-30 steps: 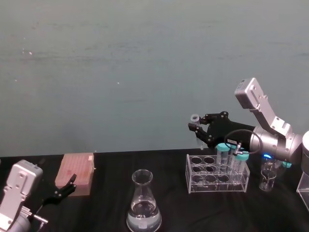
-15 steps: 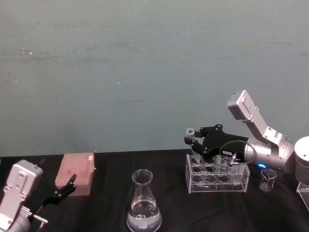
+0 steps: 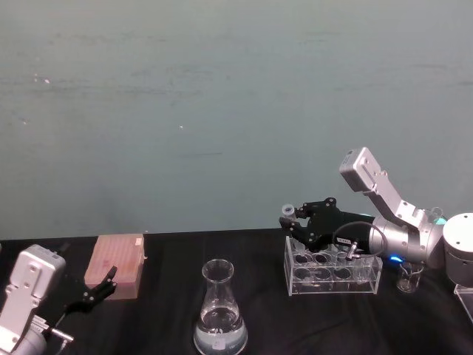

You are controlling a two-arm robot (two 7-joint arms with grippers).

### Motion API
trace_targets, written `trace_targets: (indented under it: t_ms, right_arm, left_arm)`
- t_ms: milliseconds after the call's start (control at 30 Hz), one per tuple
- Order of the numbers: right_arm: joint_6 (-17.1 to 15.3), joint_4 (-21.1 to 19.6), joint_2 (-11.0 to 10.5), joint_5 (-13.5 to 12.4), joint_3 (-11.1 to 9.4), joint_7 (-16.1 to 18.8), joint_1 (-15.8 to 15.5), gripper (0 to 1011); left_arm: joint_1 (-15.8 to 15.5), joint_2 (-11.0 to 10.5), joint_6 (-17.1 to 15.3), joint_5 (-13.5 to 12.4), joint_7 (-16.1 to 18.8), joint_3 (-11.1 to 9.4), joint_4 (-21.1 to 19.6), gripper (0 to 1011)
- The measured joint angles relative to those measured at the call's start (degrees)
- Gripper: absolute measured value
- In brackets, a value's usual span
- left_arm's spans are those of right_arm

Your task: Pour the liquid from the test tube into the beaker using one hand.

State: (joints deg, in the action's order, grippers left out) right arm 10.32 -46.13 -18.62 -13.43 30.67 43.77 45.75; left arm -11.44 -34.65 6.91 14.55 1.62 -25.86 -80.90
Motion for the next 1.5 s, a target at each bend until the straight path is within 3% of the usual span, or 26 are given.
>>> trace_targets:
  t_ms: [333, 967, 1500]
  right_arm:
    - [0.7, 2.1, 0.5, 0.2, 0.1, 0.2, 0.3, 213]
    - [3.3, 10.1, 3.1, 0.7, -0.8, 1.1, 2.3, 213]
    - [3.6, 10.7, 3.4, -0.4, -2.2, 1.8, 2.0, 212]
  left_arm:
    - [0.0, 0.0, 0.0, 0.0, 0.0, 0.0, 0.0, 1000]
    - [0.0, 0.0, 0.0, 0.0, 0.0, 0.0, 0.0, 1000]
    - [0.0, 0.0, 0.0, 0.0, 0.0, 0.0, 0.0, 1000]
